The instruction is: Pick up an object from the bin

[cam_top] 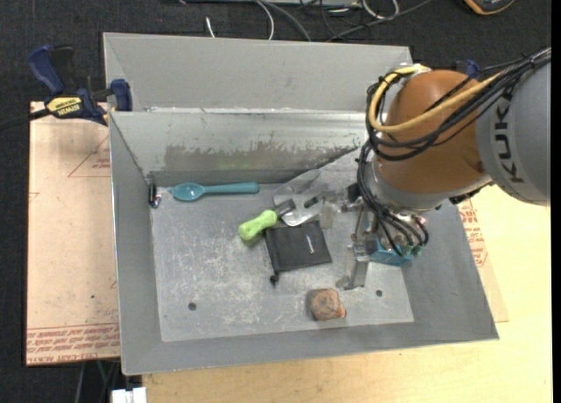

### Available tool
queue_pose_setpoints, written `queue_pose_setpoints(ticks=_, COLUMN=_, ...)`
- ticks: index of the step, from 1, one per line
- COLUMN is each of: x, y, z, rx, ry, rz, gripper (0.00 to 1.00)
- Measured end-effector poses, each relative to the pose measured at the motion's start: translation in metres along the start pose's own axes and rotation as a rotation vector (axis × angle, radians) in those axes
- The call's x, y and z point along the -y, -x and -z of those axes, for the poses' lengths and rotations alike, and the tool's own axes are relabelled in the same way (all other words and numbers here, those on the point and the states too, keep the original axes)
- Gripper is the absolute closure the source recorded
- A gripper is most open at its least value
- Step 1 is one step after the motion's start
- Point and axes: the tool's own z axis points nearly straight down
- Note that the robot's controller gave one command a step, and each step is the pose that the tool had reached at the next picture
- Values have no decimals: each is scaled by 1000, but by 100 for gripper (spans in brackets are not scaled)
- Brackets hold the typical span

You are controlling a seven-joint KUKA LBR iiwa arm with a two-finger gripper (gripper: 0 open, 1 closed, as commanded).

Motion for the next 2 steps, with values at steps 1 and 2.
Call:
queue_pose_setpoints(ticks=1, x=-12, y=28, z=-14, rx=4, ry=1, rz=36, gripper=0)
queue_pose_setpoints(ticks=2, x=-46, y=47, z=-77, rx=6, ry=2, rz=-77, gripper=0)
